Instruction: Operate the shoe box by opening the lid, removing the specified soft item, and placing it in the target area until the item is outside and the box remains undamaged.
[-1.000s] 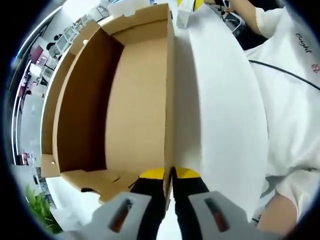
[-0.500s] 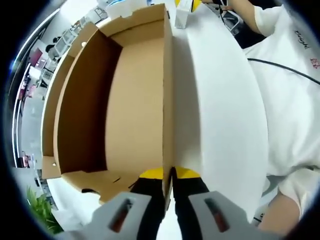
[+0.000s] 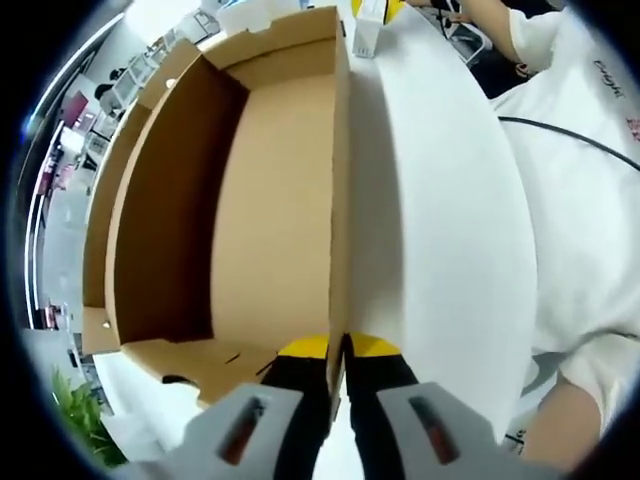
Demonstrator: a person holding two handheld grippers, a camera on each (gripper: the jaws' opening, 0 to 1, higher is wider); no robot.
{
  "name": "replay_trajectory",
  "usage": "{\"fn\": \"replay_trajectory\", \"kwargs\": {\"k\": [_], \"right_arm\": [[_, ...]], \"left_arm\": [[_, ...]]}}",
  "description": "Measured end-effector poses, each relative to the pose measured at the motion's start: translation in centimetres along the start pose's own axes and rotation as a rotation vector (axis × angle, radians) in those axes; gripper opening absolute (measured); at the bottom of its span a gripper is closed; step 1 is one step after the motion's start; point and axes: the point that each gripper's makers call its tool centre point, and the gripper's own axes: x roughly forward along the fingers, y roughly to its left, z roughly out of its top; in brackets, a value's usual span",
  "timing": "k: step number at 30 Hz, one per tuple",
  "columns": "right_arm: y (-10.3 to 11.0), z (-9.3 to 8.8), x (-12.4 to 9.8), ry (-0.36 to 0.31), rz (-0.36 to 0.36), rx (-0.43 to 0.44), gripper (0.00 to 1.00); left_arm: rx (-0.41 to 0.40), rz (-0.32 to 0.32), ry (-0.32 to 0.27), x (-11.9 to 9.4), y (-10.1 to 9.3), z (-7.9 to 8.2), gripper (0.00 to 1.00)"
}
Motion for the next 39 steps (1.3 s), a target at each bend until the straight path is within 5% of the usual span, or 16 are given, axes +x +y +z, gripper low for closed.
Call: {"fn": "replay_trajectory", "kwargs": {"k": [26, 39], "right_arm": [[-0.8, -1.2, -0.4, 0.032, -0.037, -0.008, 0.22], [-1.8, -3.5, -0.3, 0.151, -0.035, -0.015, 0.22]], "left_arm": [[0.007, 0.006, -0.002, 0.1, 0.2, -0.1, 0.04], [0.003, 0.003, 0.006, 0.1, 0.1, 0.0, 0.04]]}}
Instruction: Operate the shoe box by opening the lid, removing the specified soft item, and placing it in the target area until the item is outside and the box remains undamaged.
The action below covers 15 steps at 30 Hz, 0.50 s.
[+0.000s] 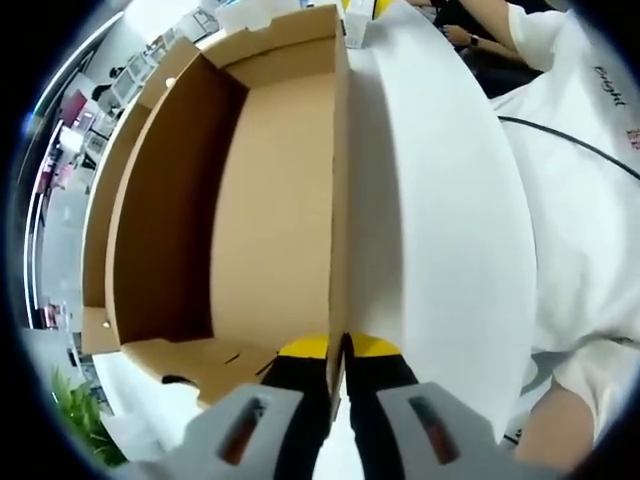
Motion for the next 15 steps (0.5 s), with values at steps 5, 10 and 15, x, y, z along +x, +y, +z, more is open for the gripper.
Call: {"fn": "replay_trajectory", "kwargs": {"k": [5, 10, 15], "right_arm": [[0.1, 0.0, 0.2, -0.003, 0.002, -0.019, 0.22], [-0.4, 0.0, 0.5, 0.002, -0.002, -0.026, 0.22], [-0.8, -0.3, 0.8, 0.017, -0.020, -0.023, 0.22]], "left_arm": [[-0.002, -0.006, 0.001, 0.0, -0.1, 0.0, 0.04], [-0.008, -0.006, 0.002, 0.0, 0.0, 0.0, 0.04], [-0.004, 0.001, 0.000, 0.0, 0.0, 0.0, 0.04]]}}
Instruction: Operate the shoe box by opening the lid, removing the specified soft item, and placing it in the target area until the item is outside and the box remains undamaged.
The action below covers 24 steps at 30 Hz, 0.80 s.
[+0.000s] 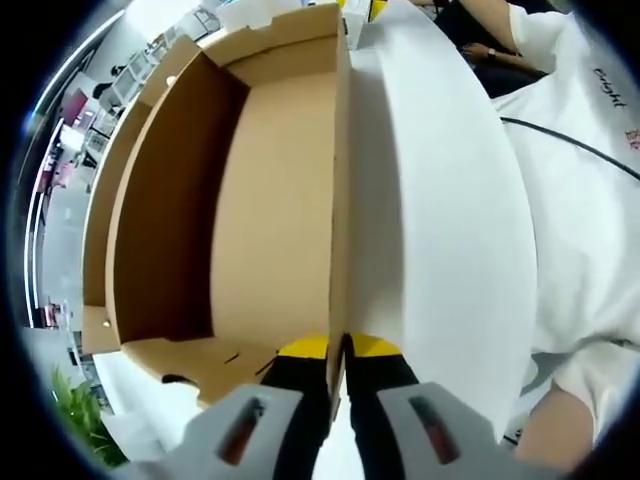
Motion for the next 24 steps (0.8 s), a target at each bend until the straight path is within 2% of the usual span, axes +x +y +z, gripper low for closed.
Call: {"fn": "replay_trajectory", "kwargs": {"k": [3, 14, 21, 24], "right_arm": [[-0.2, 0.0, -0.1, 0.003, -0.015, -0.039, 0.22], [-0.4, 0.1, -0.8, -0.001, -0.026, -0.019, 0.24], [-1.0, 0.1, -2.0, -0.008, -0.070, -0.024, 0.24], [-1.5, 0.0, -2.2, 0.011, -0.101, -0.040, 0.24]], "left_arm": [[0.004, -0.002, -0.001, 0.0, 0.0, 0.0, 0.04], [0.006, 0.007, -0.001, 0.0, 0.0, 0.0, 0.04], [-0.003, -0.003, 0.010, 0.0, 0.2, 0.0, 0.04], [0.000, 0.000, 0.012, 0.0, 0.2, -0.1, 0.04]]}}
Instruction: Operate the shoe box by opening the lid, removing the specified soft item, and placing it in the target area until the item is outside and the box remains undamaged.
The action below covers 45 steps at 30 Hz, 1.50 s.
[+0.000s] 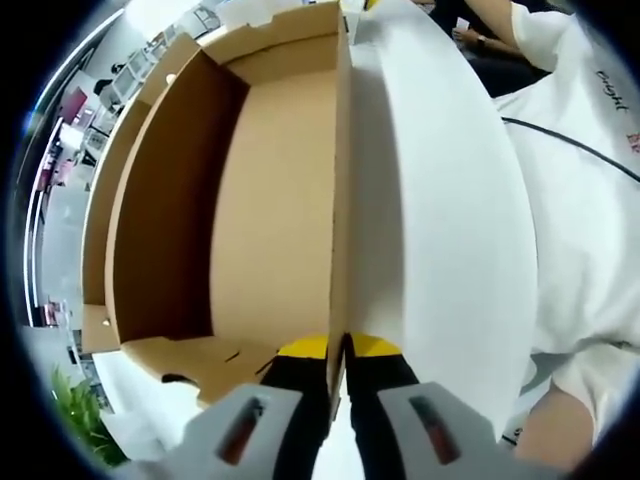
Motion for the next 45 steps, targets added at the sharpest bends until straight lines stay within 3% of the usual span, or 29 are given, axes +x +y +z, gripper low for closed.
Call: {"fn": "replay_trajectory", "kwargs": {"k": [4, 5, 7, 23, 28, 35, 39, 40, 41, 42, 43, 45], "right_arm": [[0.0, 0.1, -0.2, 0.005, 0.000, -0.002, 0.24], [-0.8, 0.6, -0.6, -0.020, -0.065, -0.017, 0.25], [-0.9, 0.8, -0.6, -0.033, -0.072, -0.013, 0.24], [-0.8, 0.0, -1.1, -0.083, -0.055, 0.040, 0.25], [-0.9, -0.9, -0.2, -0.070, -0.024, 0.070, 0.28], [-1.6, -1.2, -0.1, -0.069, -0.045, 0.083, 0.24], [-1.4, -1.2, -0.2, -0.063, -0.060, 0.052, 0.23], [-1.3, -1.1, -0.2, -0.069, -0.065, 0.006, 0.22], [-1.2, -0.7, -0.3, -0.093, -0.060, -0.057, 0.21], [-0.8, 0.2, -0.6, -0.167, -0.038, -0.101, 0.21], [-0.5, 0.3, -0.7, -0.198, -0.024, -0.102, 0.20], [-1.0, -0.6, -0.6, -0.178, -0.027, -0.089, 0.20]], "left_arm": [[0.003, 0.001, -0.003, 0.0, 0.0, 0.0, 0.04], [0.000, 0.000, -0.001, 0.0, 0.0, 0.0, 0.04], [0.004, 0.001, -0.005, 0.0, 0.0, 0.0, 0.04], [0.016, 0.009, -0.010, 0.0, 0.0, 0.0, 0.05], [0.010, 0.000, -0.003, 0.0, -0.1, -0.1, 0.04], [0.008, 0.006, -0.007, 0.0, -0.2, -0.1, 0.05], [0.012, 0.012, -0.009, 0.0, -0.1, -0.1, 0.05], [0.014, 0.012, -0.010, 0.0, -0.1, -0.1, 0.05], [0.013, 0.013, -0.011, 0.0, -0.1, -0.1, 0.05], [0.015, 0.013, -0.011, 0.0, -0.1, -0.1, 0.05], [0.016, 0.013, -0.012, 0.0, -0.1, -0.1, 0.05], [0.016, 0.015, -0.013, 0.0, -0.1, -0.1, 0.05]]}}
